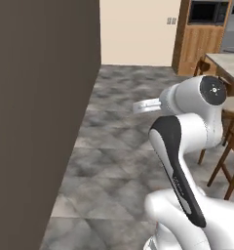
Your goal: Pick the kettle from the counter and place it on a stove burner. Then turn the burner on.
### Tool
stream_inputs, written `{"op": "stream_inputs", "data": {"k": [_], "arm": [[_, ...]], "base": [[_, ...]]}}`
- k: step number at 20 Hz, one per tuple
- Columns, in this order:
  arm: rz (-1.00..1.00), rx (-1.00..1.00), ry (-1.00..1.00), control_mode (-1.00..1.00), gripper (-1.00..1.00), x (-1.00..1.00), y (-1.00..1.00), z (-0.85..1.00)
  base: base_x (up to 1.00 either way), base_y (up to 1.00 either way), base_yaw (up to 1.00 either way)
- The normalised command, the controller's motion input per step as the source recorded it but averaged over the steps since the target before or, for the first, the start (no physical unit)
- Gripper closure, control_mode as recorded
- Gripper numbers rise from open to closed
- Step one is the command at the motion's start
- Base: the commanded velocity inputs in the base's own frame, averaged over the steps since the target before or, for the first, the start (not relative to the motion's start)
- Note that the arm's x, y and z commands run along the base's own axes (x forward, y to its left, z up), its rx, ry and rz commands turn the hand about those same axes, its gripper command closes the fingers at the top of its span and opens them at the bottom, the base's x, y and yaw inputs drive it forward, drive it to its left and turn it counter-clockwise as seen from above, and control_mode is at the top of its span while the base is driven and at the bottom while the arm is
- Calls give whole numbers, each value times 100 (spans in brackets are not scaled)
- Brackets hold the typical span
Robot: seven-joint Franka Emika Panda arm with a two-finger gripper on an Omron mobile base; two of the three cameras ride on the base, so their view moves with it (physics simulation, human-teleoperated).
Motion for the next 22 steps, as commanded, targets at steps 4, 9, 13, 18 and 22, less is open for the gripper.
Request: {"op": "stream_inputs", "data": {"k": [4,9,13,18,22], "arm": [[0,0,0,100,-100,0,0,0],[0,0,0,100,-100,0,0,0],[0,0,0,100,-100,0,0,0],[0,0,0,100,-100,0,0,0],[0,0,0,100,-100,0,0,0]], "base": [[100,52,-39],[100,26,-27],[100,13,-22],[100,8,-20],[100,7,-19]]}}
